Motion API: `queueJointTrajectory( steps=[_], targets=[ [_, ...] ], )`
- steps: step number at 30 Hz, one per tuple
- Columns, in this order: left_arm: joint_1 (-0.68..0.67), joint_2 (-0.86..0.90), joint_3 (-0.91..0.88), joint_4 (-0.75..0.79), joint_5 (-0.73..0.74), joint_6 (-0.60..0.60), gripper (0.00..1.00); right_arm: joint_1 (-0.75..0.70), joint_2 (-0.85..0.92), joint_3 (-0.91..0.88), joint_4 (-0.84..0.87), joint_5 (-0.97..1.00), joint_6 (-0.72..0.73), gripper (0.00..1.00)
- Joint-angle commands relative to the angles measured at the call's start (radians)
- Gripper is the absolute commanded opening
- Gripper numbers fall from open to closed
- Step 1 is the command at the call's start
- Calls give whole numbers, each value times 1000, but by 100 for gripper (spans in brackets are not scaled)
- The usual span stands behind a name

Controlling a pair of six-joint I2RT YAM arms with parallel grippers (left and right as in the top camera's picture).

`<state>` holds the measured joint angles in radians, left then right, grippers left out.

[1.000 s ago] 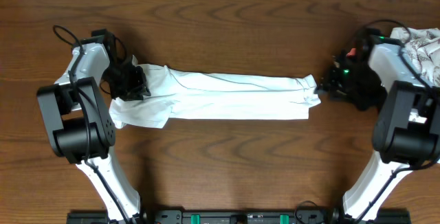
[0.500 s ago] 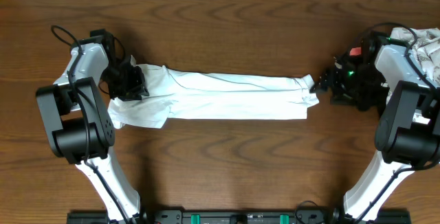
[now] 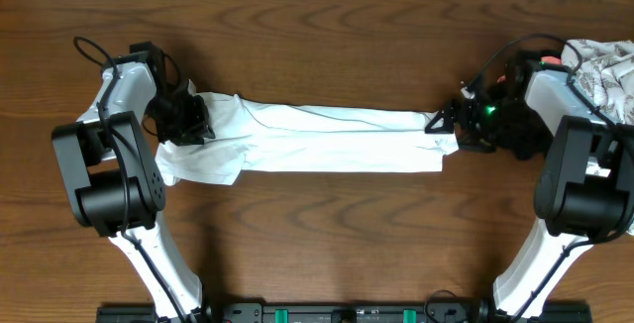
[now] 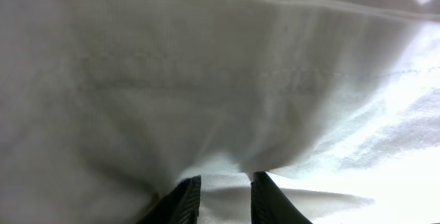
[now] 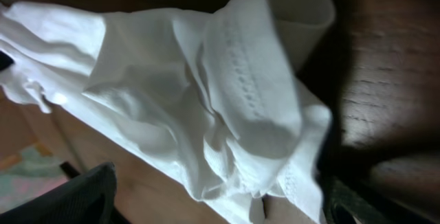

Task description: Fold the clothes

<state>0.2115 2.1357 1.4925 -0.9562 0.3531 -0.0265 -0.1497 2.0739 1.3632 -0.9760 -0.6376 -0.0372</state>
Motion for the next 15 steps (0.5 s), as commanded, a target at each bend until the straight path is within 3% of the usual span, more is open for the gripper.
queueJointTrajectory(
  steps=[1,4,7,10,13,15],
  targets=[
    [21,34,-26,16,-107,-6,27,34,-7,-59,47,-4,-2,94],
    [21,34,-26,16,-107,-6,27,60,-7,-87,78,-19,3,94],
    [21,34,-26,16,-107,-6,27,93,-7,-103,109,-21,9,85],
    [21,34,-26,15,-107,-6,27,117,-7,-103,151,-18,48,59],
    [21,34,-26,11,-107,-6,27,122,-7,-103,195,-18,98,23],
    [21,34,-26,8,-107,-6,27,122,-7,-103,220,-17,121,11]
  ],
)
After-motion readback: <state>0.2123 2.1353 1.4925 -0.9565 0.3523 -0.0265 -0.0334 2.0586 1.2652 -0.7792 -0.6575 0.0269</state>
